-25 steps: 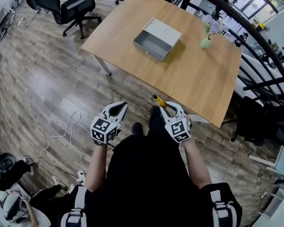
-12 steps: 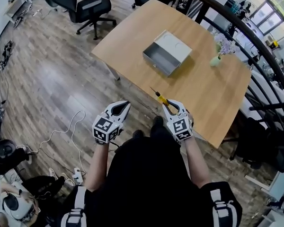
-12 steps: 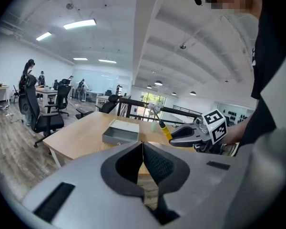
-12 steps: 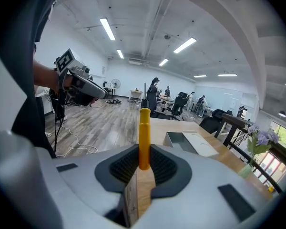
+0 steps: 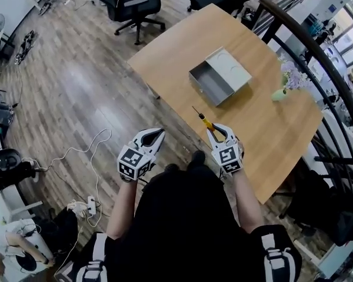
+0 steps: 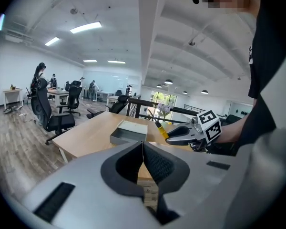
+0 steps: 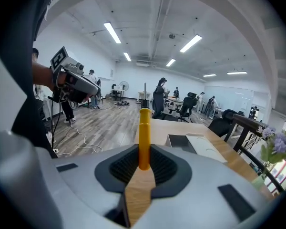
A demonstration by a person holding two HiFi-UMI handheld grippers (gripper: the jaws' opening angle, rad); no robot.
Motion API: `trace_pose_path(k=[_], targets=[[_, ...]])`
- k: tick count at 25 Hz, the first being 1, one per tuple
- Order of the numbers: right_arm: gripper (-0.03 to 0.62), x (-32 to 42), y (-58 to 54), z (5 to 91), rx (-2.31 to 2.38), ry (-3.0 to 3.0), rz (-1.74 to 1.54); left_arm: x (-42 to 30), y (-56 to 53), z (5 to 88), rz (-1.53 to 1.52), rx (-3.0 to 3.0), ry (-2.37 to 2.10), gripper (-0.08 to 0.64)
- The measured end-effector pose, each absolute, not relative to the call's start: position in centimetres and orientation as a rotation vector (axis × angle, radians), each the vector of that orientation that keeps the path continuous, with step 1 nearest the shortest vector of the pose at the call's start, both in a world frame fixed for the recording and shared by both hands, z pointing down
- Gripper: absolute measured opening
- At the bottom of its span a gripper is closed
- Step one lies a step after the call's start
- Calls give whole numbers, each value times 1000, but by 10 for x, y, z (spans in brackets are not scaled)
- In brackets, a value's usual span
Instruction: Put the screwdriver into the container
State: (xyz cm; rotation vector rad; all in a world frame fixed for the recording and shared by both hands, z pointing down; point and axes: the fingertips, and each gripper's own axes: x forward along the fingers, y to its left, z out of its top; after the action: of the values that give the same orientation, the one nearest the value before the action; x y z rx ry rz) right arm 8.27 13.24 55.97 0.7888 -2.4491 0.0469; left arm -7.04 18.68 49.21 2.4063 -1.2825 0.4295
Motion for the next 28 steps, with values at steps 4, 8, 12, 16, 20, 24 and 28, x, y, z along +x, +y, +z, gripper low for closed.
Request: trace_pose_path(k=[4, 8, 12, 16, 20, 24, 28], targets=[[83, 81, 118, 557, 733, -2476, 26, -72, 183, 490, 424, 2362, -1353, 25], [83, 85, 108, 559, 694, -2490, 0, -66, 179, 491, 414, 2339, -1393, 25], [83, 98, 104, 560, 695, -2493, -5, -50, 174, 494, 405, 2341, -1384, 25], [83, 122, 98, 564, 728, -2478, 12, -24, 162, 496, 407, 2373, -1344, 25], [83, 146, 94, 568, 761, -2459, 25, -1, 150, 493, 405, 2407, -1298, 25], [83, 165, 92, 574, 809, -2439, 44, 11, 143, 495, 419, 2432, -1260, 25], [83, 172, 89, 571, 827, -2424, 52, 16, 137, 494, 414, 2438, -1247, 25]])
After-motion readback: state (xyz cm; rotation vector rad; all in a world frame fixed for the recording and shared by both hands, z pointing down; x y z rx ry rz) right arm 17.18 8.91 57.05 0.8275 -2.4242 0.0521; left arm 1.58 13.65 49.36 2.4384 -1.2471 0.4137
